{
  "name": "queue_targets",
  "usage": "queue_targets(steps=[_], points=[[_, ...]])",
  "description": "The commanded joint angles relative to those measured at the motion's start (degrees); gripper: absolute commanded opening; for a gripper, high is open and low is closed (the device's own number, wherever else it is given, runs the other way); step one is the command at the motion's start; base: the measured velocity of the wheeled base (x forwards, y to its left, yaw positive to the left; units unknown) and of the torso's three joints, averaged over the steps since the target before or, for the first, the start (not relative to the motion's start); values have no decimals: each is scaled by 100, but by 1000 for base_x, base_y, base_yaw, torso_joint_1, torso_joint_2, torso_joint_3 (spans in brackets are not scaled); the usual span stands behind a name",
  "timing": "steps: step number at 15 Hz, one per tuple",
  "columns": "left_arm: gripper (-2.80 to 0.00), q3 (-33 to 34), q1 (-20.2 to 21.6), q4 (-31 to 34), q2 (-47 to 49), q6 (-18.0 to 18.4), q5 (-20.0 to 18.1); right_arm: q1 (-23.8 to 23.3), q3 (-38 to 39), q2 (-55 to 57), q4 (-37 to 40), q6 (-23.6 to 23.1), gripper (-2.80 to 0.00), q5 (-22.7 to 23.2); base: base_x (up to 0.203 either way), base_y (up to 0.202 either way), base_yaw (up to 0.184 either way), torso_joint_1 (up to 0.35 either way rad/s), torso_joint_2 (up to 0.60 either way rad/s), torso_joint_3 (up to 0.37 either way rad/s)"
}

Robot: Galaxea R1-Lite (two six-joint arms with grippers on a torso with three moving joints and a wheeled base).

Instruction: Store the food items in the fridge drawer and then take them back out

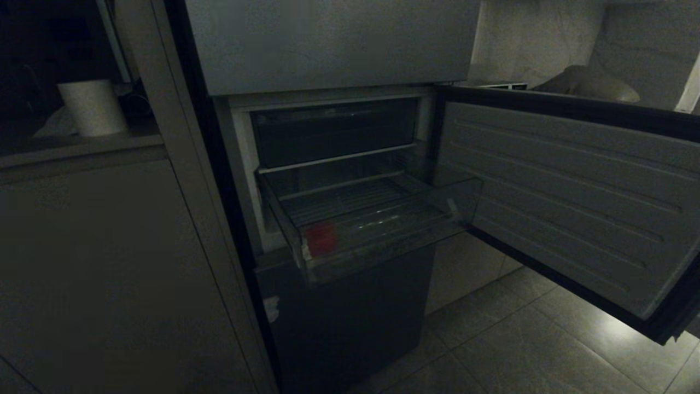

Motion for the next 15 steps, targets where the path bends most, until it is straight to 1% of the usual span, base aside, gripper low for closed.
queue_targets(steps=[1,2,3,4,5,6,7,9,10,11,12,15], points=[[-280,-1,0,5,7,3,2,1733,672,-1872,476,-14,-280,-174,0,0,0,0,0,0],[-280,-1,0,5,8,-6,11,2593,800,-2467,886,-25,-280,-304,0,0,0,0,0,0],[-280,-1,0,5,8,3,2,3456,887,-3121,1466,-51,-280,-420,0,0,0,0,0,0],[-280,-1,0,5,5,-5,2,4250,968,-3713,2200,-89,-280,-518,0,0,0,0,0,0],[-280,-1,0,5,8,-6,2,4864,1067,-4184,2956,-120,-280,-590,0,0,0,0,0,0],[-280,-1,0,5,8,3,2,5315,1292,-4604,3766,-160,-280,-639,0,0,0,0,0,0],[-280,-1,0,5,8,-6,9,5533,1732,-4860,4234,-241,-280,-639,0,0,0,0,0,0],[-280,-1,0,0,8,-6,2,5880,2607,-5474,4494,-519,-280,-480,0,0,0,0,0,0],[-280,-1,0,1,-1,0,2,6006,3002,-5687,4500,-702,-280,-343,0,0,0,0,0,0],[-280,-1,0,3,-1,-6,2,6082,3249,-5840,4291,-845,-280,-158,0,0,0,0,0,0],[-280,-1,0,5,8,-6,11,6111,3383,-5970,3898,-956,-280,-36,0,0,0,0,0,0],[-280,-1,0,5,8,-6,4,6065,3490,-6545,3731,-1193,-280,57,0,0,0,0,0,0]])
